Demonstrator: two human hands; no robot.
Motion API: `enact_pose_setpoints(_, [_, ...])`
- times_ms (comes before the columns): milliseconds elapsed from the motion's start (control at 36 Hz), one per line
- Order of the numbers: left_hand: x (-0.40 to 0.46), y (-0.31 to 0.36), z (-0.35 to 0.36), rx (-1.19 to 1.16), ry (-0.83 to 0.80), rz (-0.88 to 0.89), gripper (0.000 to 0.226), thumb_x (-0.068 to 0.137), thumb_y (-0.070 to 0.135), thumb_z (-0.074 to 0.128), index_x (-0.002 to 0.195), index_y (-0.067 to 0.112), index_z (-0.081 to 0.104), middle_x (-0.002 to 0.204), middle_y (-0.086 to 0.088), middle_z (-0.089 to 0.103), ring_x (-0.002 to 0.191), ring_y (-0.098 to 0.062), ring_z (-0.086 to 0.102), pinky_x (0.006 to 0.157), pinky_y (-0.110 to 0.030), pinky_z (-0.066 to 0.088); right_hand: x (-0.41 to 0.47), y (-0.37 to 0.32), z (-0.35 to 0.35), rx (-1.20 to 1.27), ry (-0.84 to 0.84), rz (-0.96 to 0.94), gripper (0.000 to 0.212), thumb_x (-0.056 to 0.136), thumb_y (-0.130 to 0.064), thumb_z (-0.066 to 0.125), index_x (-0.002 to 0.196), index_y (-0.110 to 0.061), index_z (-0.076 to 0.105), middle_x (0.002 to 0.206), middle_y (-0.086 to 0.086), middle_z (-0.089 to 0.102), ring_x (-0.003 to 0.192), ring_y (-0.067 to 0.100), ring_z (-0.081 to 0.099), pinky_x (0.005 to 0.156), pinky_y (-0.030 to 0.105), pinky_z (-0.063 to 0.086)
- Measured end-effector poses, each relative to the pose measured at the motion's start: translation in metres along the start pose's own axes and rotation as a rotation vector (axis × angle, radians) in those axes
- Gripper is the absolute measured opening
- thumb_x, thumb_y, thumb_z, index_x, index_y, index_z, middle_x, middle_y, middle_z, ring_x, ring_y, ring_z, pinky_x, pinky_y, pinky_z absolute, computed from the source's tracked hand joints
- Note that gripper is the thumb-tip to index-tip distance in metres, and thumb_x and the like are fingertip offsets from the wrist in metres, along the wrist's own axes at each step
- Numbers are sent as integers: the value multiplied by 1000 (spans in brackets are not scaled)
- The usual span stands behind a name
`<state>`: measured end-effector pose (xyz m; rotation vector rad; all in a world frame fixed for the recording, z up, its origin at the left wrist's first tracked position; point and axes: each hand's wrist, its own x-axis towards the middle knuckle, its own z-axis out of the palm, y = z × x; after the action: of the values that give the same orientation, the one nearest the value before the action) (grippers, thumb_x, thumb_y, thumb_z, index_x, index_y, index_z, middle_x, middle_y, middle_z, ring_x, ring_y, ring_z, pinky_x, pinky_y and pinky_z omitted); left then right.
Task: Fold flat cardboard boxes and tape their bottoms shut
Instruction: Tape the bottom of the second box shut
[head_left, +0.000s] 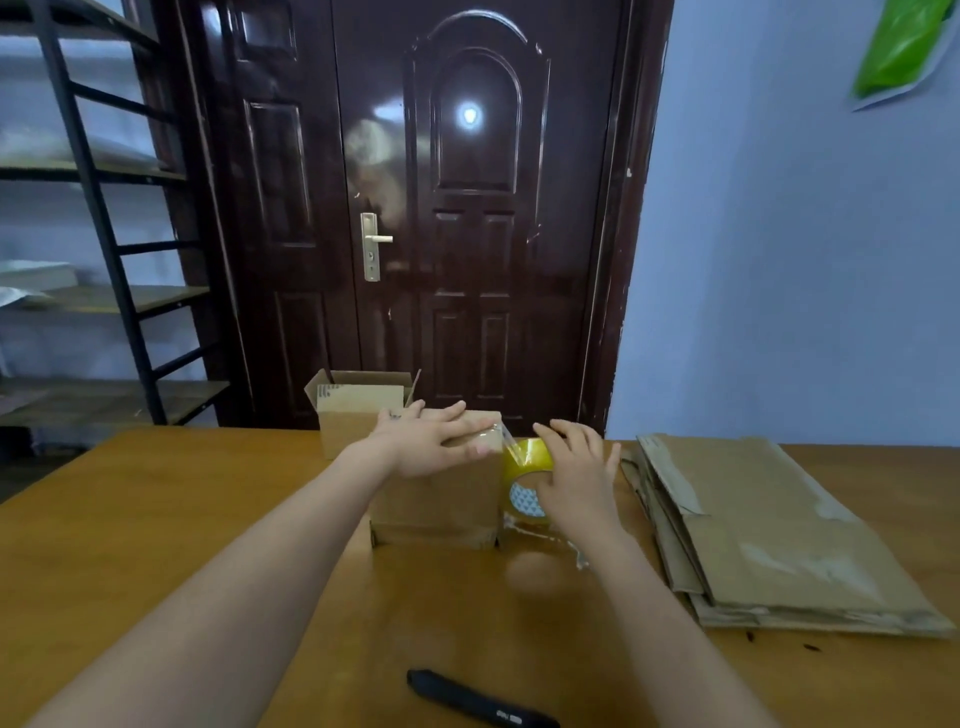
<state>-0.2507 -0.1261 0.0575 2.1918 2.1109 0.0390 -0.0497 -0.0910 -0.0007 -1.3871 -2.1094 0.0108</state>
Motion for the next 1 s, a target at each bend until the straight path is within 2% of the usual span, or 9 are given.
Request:
enact_pose_setpoints(111, [0,0,-1,17,0,-8,60,75,83,11,133,70,7,158,19,1,146,-32,0,110,-65,2,-20,-3,-4,103,163,-39,33,84,-13,58,115,-18,63,119,1,54,117,23,42,105,46,33])
enact_pose_setpoints(194, [-2,2,-1,16,6,-15,57,79,80,14,134,69,8,158,18,2,146,-32,1,111,-65,2,-39,-9,-9,181,99,-53,21,86,-11,55,105,-16,65,109,0,56,106,17,46,92,35,45])
enact_pose_setpoints(306, [-4,4,-1,-10,-3,-11,53,79,81,15,130,72,6,158,17,2,146,-34,1,110,-65,3,-68,-20,-19,303,-234,-127,18,91,-14,53,102,-17,67,97,-7,58,91,8,52,83,26,46])
enact_pose_setpoints(389, [-5,4,-1,-9,-10,-9,53,80,80,15,131,71,6,159,17,2,146,-34,1,110,-65,3,-90,-27,-21,240,-545,-197,18,92,-34,56,101,-21,65,93,-8,59,88,10,53,79,30,49])
enact_pose_setpoints(528, [-5,4,0,5,-12,-6,55,83,77,16,136,66,8,159,14,1,146,-35,-1,110,-65,1,-126,-38,-17,88,-905,-243,56,74,-57,68,118,-27,50,108,-9,49,101,12,46,88,35,47])
enact_pose_setpoints(694, [-3,2,4,-10,5,0,53,84,77,19,135,67,12,159,14,4,146,-33,1,111,-64,-1,-145,-33,-9,172,-747,-262,20,90,-31,59,107,-22,53,107,-4,52,100,14,45,86,29,42])
enact_pose_setpoints(833, [2,1,5,-68,28,6,55,84,76,15,137,62,20,158,14,11,147,-26,3,110,-63,-1,-139,-25,-5,414,-568,-71,20,100,-38,36,95,-24,48,90,7,58,75,23,56,68,43,48])
enact_pose_setpoints(917, [6,4,3,-121,57,19,55,92,66,20,142,46,33,155,7,24,143,-25,20,110,-58,13,-122,-18,-6,558,-312,24,17,100,-33,36,89,-28,49,79,1,55,65,12,51,58,26,41])
enact_pose_setpoints(1000, [8,7,1,-244,94,62,45,97,55,27,132,36,49,131,2,42,124,-23,43,103,-41,32,-99,-16,-17,714,-106,123,17,100,-23,40,88,-29,50,69,-8,51,56,3,45,53,19,35])
